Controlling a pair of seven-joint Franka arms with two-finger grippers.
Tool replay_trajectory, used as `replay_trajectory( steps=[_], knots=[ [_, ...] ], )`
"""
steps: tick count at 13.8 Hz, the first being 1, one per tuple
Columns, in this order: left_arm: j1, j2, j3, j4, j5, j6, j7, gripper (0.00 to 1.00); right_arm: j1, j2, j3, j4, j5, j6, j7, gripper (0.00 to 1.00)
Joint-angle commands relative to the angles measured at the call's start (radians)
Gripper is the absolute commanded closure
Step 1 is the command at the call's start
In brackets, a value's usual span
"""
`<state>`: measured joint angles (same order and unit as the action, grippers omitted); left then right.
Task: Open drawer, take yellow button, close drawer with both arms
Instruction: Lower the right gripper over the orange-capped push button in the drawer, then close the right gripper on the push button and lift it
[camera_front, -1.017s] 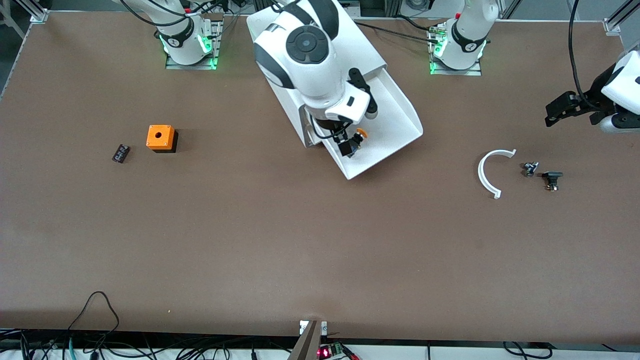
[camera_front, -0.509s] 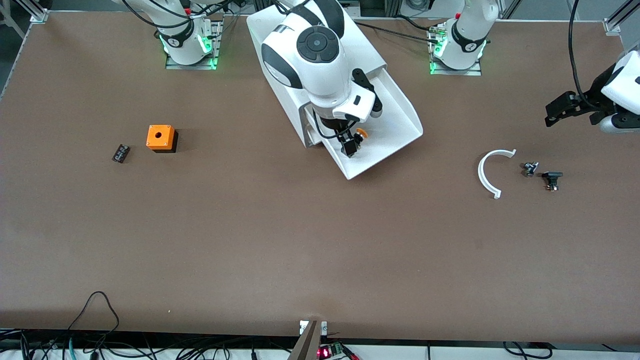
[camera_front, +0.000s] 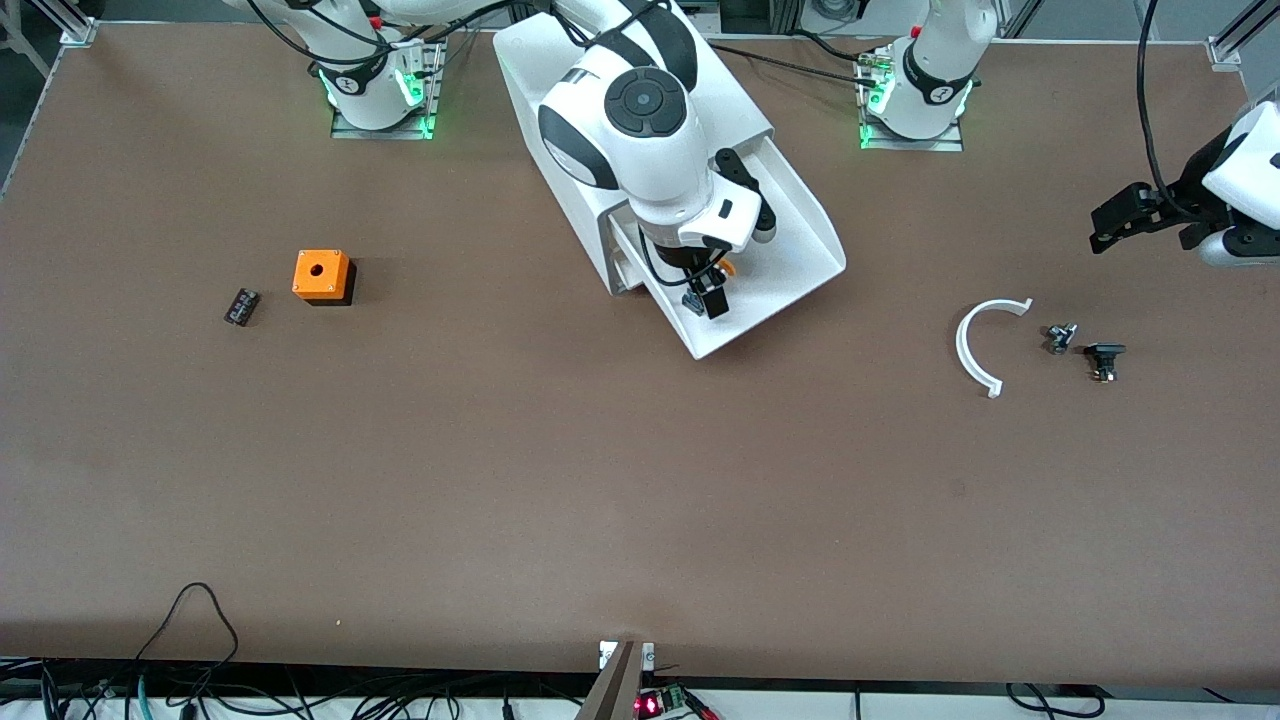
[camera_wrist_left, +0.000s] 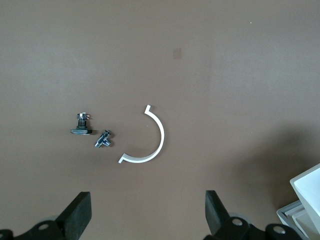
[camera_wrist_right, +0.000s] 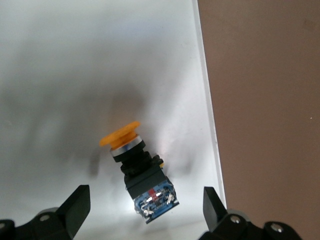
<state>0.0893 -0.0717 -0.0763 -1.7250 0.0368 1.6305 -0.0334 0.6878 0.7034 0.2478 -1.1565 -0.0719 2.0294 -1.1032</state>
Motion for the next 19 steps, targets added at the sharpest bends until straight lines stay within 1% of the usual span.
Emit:
replay_trajectory(
  steps=[1,6,8,9,11,14,17,19],
  knots=[
    [-0.013,0.001,0.004,0.013,0.026,-0.017,-0.014,0.00,0.012,0.036,-0.001,0.043,-0.015,-0.006,-0.024,0.00],
    [-0.013,0.003,0.004,0.015,0.026,-0.017,-0.014,0.00,0.013,0.034,0.002,0.044,-0.008,-0.031,-0.026,0.01],
    [-0.013,0.003,0.004,0.015,0.026,-0.015,-0.014,0.00,0.013,0.033,0.004,0.044,-0.009,-0.032,-0.024,0.15],
    [-0.013,0.003,0.004,0.015,0.026,-0.015,-0.014,0.00,0.013,0.033,0.004,0.044,-0.012,-0.032,-0.024,0.19],
    [-0.013,0.004,0.004,0.015,0.026,-0.014,-0.014,0.00,0.021,0.033,0.004,0.044,-0.014,-0.046,-0.024,0.26],
    [-0.014,0.007,0.004,0.013,0.025,0.000,-0.014,0.00,0.022,0.033,0.004,0.043,-0.015,-0.057,-0.024,0.34],
    [-0.019,0.013,0.004,0.013,0.028,0.032,-0.013,0.00,0.027,0.034,0.004,0.043,-0.015,-0.057,-0.020,0.38],
    [-0.019,0.015,0.004,0.013,0.028,0.034,-0.013,0.00,0.033,0.036,0.004,0.043,-0.015,-0.055,-0.018,0.49]
  ],
)
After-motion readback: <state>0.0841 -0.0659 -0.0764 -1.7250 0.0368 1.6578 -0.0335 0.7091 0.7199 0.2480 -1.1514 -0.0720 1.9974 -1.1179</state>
